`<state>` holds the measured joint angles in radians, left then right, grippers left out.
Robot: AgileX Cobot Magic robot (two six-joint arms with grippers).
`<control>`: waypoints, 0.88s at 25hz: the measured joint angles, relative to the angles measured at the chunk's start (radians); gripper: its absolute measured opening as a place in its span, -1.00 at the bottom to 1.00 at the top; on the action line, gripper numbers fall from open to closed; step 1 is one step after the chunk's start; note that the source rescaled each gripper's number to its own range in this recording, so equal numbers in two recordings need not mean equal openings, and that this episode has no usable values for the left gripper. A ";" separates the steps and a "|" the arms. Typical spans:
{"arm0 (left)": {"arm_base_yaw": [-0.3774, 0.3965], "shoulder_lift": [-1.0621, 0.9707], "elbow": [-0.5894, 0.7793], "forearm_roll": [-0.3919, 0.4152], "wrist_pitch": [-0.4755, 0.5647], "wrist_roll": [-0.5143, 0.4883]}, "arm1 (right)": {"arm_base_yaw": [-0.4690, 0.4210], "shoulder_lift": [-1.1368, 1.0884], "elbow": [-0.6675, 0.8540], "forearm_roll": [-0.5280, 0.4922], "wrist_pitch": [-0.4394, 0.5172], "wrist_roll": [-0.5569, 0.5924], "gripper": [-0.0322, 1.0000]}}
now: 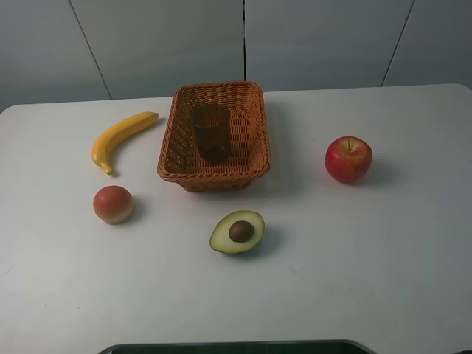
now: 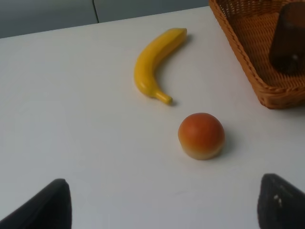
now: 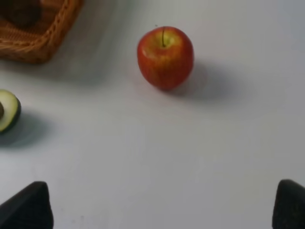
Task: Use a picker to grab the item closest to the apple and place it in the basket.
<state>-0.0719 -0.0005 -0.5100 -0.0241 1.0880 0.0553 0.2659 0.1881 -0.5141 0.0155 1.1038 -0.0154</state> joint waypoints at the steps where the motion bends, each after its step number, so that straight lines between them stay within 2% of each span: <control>1: -0.002 0.000 0.000 0.000 0.000 0.000 | 0.000 -0.018 0.000 0.000 0.000 -0.001 1.00; 12: -0.002 0.000 0.000 0.000 0.000 0.000 | 0.000 -0.185 0.000 -0.007 -0.004 0.024 1.00; 22: -0.002 0.000 0.000 0.000 0.000 0.000 | 0.000 -0.188 0.000 -0.016 -0.007 0.028 1.00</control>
<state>-0.0735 -0.0005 -0.5100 -0.0241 1.0880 0.0553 0.2659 -0.0004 -0.5137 0.0000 1.0973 0.0123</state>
